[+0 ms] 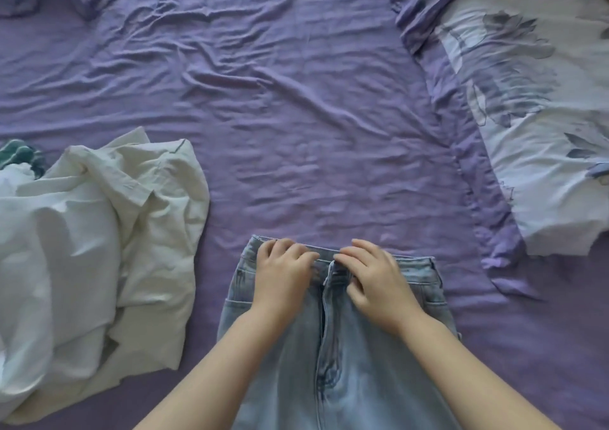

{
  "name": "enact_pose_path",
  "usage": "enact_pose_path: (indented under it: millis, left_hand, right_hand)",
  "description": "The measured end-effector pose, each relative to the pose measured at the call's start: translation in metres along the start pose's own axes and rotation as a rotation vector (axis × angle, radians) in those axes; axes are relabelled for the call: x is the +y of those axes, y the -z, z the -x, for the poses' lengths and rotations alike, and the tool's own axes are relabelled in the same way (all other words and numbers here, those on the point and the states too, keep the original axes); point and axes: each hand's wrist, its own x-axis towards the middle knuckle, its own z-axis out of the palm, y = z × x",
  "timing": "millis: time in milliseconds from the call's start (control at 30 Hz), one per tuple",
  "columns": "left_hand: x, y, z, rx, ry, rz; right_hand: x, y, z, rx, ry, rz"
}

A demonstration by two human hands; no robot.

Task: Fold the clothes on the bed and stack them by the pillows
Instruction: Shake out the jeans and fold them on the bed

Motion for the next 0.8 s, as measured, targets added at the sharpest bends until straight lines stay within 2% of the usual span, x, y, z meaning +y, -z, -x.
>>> enact_pose_path:
  millis: [200, 267, 467, 667, 800]
  left_hand:
    - [-0.008, -0.005, -0.019, -0.469, -0.005, 0.059]
    - [-0.014, -0.001, -0.023, -0.550, -0.022, 0.093]
    - [-0.020, 0.004, -0.022, -0.592, 0.012, 0.219]
    - [-0.021, 0.009, -0.019, -0.575, 0.121, 0.379]
    - [-0.019, 0.016, -0.020, -0.586, 0.254, 0.644]
  right_hand:
    - [-0.001, -0.007, -0.011, -0.061, -0.031, -0.096]
    - [0.001, -0.004, -0.011, -0.060, -0.040, -0.126]
    - [-0.008, 0.006, -0.009, 0.030, 0.027, -0.112]
    - [-0.012, 0.012, -0.011, -0.016, -0.027, -0.149]
    - [-0.020, 0.019, -0.014, -0.009, 0.054, -0.217]
